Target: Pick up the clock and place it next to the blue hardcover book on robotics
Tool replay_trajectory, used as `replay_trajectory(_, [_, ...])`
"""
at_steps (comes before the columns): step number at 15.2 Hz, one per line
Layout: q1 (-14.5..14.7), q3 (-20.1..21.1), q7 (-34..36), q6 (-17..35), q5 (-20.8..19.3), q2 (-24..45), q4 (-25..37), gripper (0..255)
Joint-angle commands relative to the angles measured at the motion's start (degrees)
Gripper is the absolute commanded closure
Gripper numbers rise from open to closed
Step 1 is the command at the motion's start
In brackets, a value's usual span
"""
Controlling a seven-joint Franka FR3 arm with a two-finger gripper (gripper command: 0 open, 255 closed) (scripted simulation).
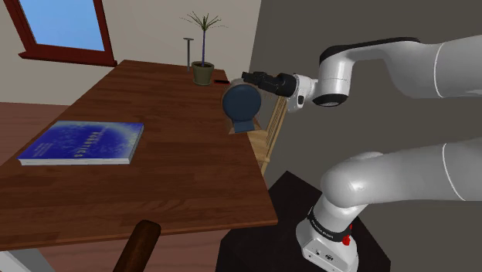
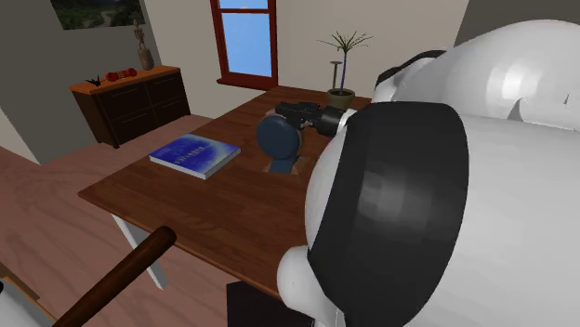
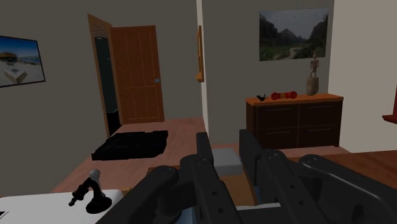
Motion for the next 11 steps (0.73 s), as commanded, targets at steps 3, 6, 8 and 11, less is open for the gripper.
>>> replay_trajectory(3, [3.78,2.30,-3.83,1.53,5.76,10.50,7.10,255])
replay_trajectory(6, [5.75,3.65,-5.35,2.35,9.02,17.54,12.85,255])
replay_trajectory(8, [6.81,4.45,-5.97,2.88,10.86,22.02,16.86,255])
replay_trajectory(11, [8.09,5.54,-6.38,3.71,13.20,28.50,23.13,255])
